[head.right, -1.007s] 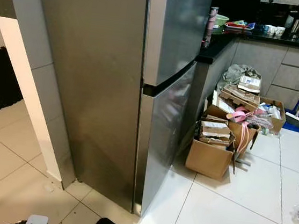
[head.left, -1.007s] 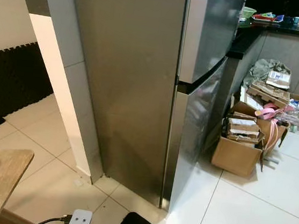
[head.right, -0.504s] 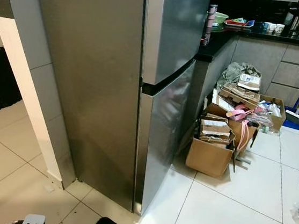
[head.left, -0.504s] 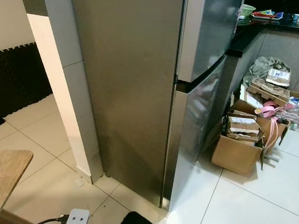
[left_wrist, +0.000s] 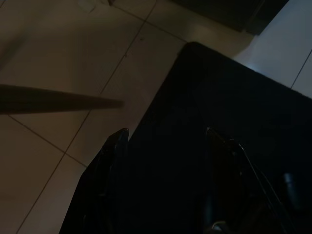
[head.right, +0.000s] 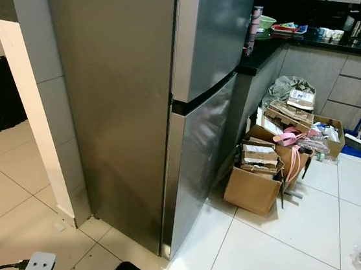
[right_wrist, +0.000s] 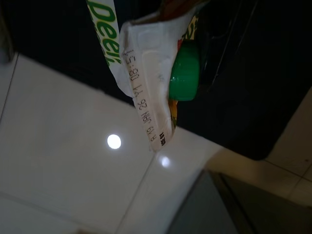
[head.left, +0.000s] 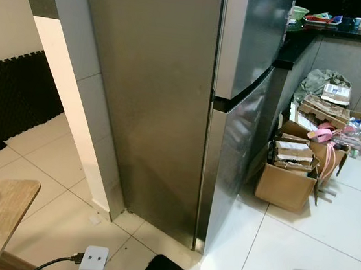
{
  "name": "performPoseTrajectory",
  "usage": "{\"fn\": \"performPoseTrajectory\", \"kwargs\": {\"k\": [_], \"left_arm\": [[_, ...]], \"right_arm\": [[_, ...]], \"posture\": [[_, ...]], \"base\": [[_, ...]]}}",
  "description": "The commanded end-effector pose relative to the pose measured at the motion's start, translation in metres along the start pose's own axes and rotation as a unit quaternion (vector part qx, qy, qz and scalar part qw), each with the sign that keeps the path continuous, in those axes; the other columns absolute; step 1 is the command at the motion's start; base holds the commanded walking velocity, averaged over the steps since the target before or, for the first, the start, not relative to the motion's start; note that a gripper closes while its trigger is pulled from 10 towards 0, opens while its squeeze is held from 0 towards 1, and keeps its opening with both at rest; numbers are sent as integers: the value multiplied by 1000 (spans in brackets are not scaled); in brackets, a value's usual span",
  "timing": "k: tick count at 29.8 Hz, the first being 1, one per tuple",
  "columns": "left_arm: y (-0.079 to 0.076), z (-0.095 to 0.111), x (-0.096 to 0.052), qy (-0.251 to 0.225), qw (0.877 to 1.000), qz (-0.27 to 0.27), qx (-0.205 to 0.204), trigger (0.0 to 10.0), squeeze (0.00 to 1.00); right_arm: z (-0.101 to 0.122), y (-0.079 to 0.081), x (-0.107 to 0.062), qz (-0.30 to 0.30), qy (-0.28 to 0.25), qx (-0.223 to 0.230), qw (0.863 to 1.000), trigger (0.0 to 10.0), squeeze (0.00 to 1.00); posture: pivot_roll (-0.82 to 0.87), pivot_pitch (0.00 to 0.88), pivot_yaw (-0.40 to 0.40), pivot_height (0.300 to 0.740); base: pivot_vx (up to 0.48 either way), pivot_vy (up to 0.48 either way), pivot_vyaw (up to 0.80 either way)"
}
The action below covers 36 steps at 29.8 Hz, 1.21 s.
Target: Restocking fridge
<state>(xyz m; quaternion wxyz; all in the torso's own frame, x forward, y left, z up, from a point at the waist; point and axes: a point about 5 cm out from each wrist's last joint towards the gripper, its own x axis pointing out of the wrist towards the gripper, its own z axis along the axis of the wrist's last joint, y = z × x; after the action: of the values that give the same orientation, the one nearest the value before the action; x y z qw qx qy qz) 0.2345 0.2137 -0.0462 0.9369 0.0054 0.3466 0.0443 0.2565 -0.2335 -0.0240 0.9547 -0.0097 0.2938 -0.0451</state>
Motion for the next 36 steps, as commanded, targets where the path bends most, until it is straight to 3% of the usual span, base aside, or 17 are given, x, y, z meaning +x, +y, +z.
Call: {"fn": "performPoseTrajectory", "kwargs": {"k": [1,11,36], "left_arm": [[9,-1,-2,-3,1000,13,9,10000,0],[-1,-31,-12,16,1000,22,-9,10000,0],[-7,-18,-6,6,1000,7,12,10000,0]], "right_arm": [[0,7,1,18,6,-15,1000,10000,0],[-11,3,-3,28,27,-44,998,10000,0],[-23,0,-8,13,35,-31,999,10000,0]], "posture": [[-61,75,-58,740],[-66,94,-136,740],[-92,97,-85,740]], "base": [[0,0,0],[0,0,0],[0,0,0]]}}
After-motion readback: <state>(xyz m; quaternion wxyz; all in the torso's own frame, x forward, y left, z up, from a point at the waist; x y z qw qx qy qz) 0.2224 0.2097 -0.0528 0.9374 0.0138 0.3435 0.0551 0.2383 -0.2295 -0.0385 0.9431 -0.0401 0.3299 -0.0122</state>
